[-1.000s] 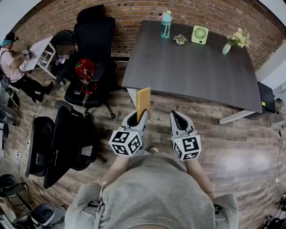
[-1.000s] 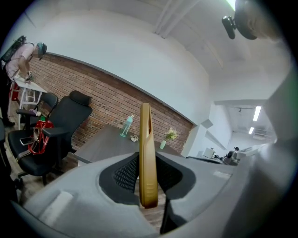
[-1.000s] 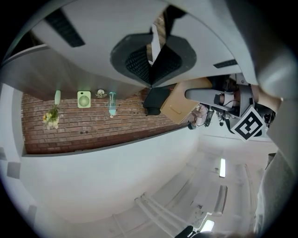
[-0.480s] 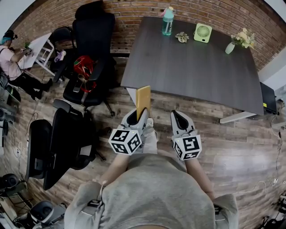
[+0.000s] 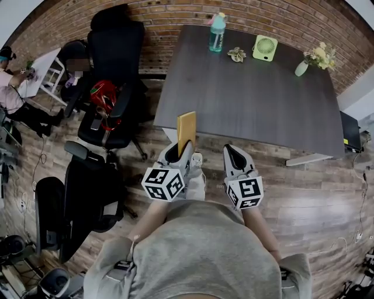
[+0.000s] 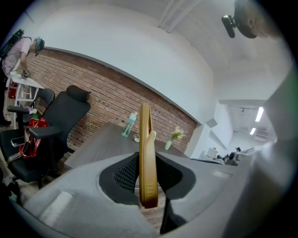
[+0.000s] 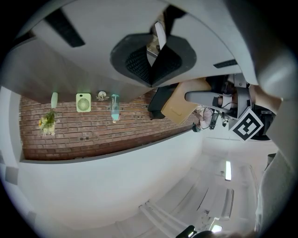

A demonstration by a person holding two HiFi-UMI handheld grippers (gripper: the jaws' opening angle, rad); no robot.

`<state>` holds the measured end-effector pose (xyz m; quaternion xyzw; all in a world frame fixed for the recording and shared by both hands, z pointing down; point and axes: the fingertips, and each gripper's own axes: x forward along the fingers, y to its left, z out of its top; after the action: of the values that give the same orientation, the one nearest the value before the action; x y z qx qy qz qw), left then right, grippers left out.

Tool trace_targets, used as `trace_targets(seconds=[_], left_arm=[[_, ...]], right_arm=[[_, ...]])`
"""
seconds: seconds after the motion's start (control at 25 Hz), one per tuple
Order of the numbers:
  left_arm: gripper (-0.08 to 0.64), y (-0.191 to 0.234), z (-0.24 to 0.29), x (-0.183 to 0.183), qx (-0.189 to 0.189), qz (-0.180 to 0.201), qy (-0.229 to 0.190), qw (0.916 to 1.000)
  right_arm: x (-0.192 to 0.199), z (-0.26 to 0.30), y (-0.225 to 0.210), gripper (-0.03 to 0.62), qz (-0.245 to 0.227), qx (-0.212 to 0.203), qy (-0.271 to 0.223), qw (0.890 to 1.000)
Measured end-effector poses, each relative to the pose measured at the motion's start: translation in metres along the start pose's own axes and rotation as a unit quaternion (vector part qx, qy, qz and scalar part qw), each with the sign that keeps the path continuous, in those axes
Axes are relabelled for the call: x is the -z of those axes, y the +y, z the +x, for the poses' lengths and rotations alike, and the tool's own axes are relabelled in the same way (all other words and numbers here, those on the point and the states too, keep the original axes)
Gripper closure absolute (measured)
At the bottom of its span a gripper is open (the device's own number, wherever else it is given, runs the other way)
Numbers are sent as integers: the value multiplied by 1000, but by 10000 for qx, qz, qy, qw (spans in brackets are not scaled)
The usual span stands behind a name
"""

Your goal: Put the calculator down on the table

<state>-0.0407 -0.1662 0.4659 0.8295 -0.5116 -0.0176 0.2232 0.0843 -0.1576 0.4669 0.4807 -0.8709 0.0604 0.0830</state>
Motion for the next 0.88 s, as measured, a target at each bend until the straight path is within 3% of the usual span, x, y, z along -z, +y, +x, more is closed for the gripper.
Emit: trace_targets(seconds=[0.88], left_arm=[[476,80,155,-45,73,-128,496,9987]], right_arm=[[-34,158,-82,591,44,97,174,9998]])
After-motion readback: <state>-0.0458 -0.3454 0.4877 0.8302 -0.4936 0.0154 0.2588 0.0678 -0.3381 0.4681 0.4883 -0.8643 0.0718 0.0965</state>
